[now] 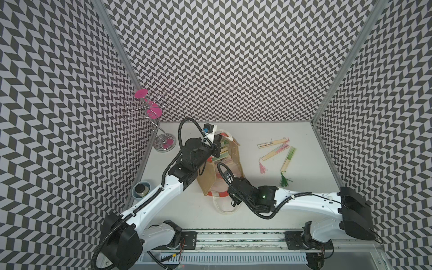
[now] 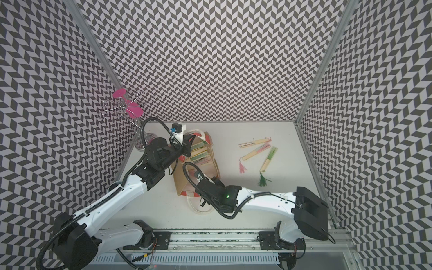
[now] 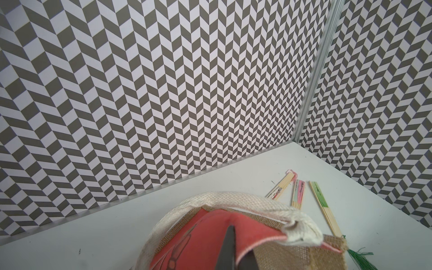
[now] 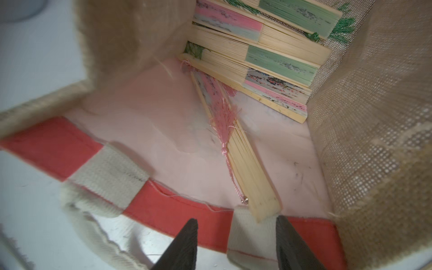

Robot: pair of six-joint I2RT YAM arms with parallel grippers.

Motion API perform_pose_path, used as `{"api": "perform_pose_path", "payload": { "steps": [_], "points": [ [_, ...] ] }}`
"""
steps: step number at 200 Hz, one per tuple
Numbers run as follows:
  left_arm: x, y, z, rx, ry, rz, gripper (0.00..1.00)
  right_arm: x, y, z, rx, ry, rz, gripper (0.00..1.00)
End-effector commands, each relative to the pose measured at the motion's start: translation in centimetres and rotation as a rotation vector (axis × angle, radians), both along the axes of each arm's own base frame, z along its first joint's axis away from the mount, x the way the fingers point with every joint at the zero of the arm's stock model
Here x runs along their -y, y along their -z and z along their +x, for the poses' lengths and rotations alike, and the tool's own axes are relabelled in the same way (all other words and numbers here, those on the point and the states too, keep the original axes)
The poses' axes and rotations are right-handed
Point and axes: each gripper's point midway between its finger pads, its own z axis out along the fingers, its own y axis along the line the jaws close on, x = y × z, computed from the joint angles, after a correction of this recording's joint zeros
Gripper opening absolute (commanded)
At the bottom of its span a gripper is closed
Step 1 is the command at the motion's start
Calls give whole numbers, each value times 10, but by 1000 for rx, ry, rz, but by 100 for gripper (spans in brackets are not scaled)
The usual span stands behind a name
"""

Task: Take out the folding fans from the tote bags
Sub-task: Pick up the folding fan from the canvas bag.

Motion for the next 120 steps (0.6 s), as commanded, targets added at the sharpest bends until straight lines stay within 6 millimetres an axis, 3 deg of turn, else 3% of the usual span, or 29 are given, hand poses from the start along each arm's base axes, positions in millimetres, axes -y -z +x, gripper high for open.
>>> {"api": "perform_pose_path", "payload": {
  "steps": [1, 52, 120],
  "points": [
    [1, -28, -3, 61, 25, -32, 0, -3, -12, 15, 101, 33, 1, 59],
    [4, -31, -8, 63, 53, -43, 0, -6, 1, 36, 116, 33, -45, 60],
    [6, -31, -9, 57, 64, -57, 0, -22, 22, 47, 127, -11, -131, 60]
  ]
}}
